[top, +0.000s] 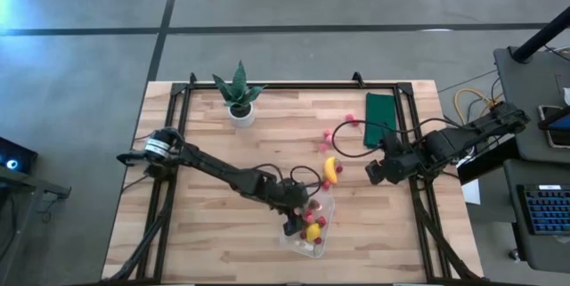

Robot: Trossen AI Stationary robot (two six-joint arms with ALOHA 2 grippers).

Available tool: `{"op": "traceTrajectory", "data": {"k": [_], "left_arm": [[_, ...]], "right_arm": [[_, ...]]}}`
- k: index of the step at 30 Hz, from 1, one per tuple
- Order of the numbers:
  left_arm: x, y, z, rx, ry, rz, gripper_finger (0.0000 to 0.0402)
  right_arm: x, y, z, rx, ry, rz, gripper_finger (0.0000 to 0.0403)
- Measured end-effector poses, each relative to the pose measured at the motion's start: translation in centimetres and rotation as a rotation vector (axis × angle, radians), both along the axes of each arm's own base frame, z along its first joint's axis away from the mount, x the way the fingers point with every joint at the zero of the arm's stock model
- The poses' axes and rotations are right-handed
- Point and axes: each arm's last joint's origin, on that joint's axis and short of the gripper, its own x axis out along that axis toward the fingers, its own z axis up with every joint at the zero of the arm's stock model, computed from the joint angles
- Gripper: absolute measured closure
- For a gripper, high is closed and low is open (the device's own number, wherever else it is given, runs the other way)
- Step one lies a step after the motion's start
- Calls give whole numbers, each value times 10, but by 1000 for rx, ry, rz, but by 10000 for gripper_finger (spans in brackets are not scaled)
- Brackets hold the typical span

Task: Pick and placing Produce into tupperware
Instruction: Put the cherry into the transparent bin

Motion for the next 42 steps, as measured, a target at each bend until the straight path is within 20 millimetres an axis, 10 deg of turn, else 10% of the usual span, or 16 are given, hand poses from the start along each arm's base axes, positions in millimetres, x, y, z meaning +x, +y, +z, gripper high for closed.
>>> {"op": "traceTrajectory", "data": {"k": [14,26,42], "left_arm": [[-26,35,58,89,-29,-6,93],[-80,47,60,127,70,78,93],[-144,75,81,233,-69,299,93]], "right_arm": [[62,-17,-74,54,165,67,117],[100,-55,-117,38,219,70,137],[118,-56,-142,83,240,77,187]]}}
